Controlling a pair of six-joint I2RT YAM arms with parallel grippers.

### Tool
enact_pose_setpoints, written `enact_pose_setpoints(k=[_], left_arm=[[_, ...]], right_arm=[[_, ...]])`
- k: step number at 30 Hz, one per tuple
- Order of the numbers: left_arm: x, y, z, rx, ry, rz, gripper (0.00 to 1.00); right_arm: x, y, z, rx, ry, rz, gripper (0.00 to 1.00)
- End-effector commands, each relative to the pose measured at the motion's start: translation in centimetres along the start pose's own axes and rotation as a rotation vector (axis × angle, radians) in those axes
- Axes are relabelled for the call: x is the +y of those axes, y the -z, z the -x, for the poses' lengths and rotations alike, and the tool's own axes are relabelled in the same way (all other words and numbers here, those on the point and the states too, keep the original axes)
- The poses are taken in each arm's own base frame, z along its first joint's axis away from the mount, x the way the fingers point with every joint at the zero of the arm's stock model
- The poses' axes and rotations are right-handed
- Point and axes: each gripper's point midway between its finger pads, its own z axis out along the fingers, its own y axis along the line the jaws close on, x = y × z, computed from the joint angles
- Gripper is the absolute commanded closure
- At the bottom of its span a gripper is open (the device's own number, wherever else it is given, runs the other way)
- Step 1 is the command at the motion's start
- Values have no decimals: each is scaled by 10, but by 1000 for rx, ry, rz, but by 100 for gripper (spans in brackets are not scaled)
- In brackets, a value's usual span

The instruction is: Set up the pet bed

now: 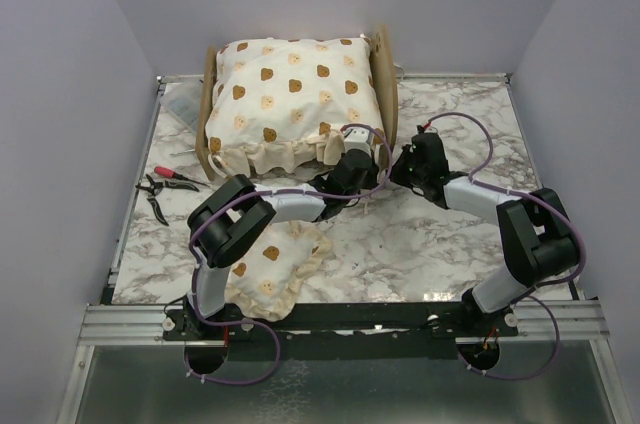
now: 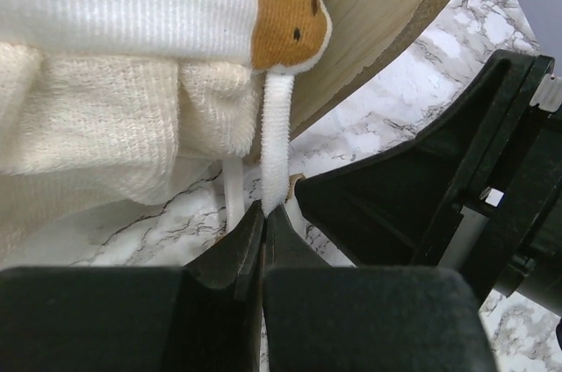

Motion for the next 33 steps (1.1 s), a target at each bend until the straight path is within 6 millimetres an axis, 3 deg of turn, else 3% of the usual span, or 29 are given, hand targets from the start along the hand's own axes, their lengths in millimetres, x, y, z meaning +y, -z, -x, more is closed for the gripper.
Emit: enact_pose_setpoints(k=[1,11,23,28,33], left_arm=[[-10,7,5,14,8,-48,100],[-20,6,1,48,6,-101,100],[-13,3,-11,88,12,-96,99],[-10,1,-21,119,29,-93,93],[-9,7,-14,106,43,-87,80]], right_arm=[[9,1,15,-68,-21,42,100],[33,-4,13,-81,16,201,100],[40,-20,-18,-71,70,360,100],[48,-16,-20,-115,86,444,100],[51,-10,-13,-164,98,464,100]])
